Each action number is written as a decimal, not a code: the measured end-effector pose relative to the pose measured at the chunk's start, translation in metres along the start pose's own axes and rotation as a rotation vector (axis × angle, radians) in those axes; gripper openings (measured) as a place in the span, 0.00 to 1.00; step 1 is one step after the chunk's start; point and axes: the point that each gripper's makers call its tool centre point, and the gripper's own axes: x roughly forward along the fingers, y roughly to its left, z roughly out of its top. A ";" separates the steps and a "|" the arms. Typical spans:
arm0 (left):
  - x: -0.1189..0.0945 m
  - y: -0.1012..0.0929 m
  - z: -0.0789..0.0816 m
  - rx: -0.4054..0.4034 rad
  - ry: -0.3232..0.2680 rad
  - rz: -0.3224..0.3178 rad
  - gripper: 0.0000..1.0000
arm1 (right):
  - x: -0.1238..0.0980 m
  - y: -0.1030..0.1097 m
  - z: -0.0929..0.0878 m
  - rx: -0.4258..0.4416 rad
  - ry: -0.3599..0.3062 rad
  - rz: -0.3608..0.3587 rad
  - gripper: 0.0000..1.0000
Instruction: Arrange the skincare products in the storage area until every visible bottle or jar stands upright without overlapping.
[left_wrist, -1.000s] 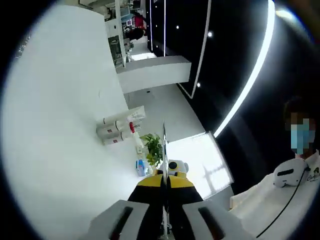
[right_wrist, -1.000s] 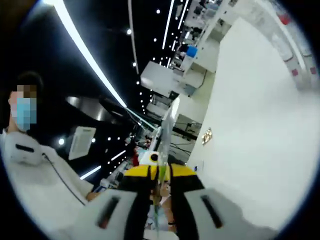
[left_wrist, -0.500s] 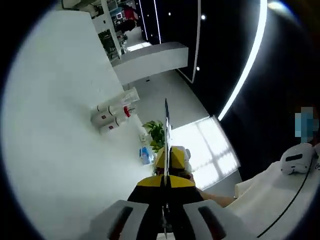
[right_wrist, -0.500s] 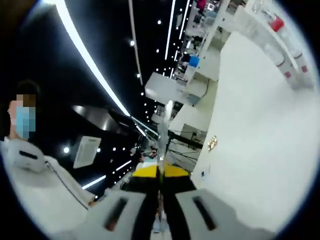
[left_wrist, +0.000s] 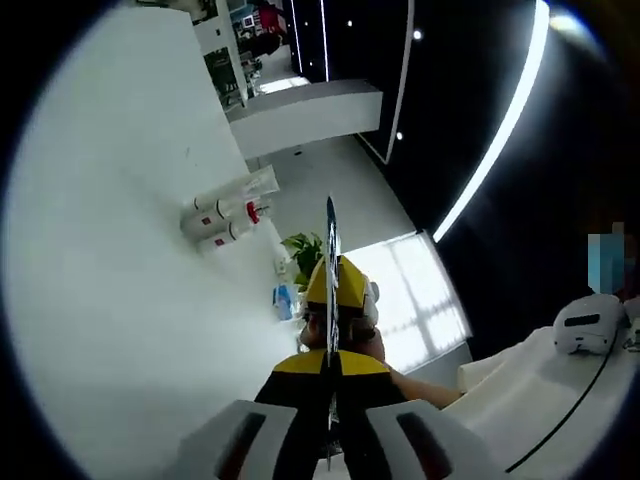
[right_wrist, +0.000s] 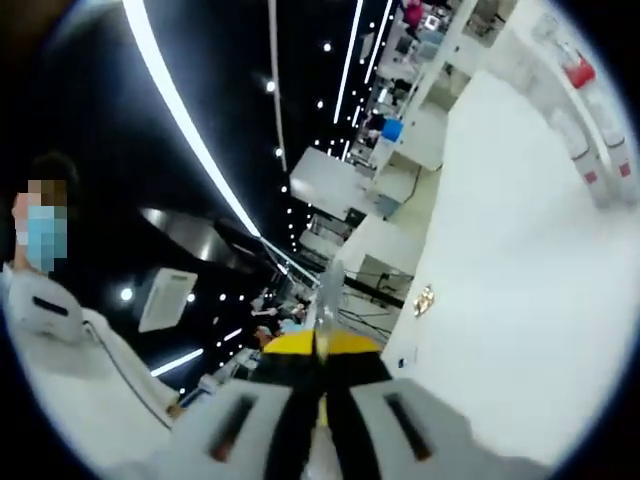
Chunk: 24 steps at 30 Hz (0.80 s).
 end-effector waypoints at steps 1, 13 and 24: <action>-0.001 0.002 0.000 0.000 0.003 0.007 0.01 | 0.000 -0.002 -0.002 -0.009 0.003 -0.013 0.01; 0.021 -0.013 0.008 0.033 -0.013 -0.016 0.11 | -0.013 -0.006 0.034 0.071 -0.082 -0.020 0.00; 0.027 -0.005 0.046 0.021 -0.117 0.022 0.02 | -0.006 -0.006 0.028 0.021 -0.047 -0.042 0.11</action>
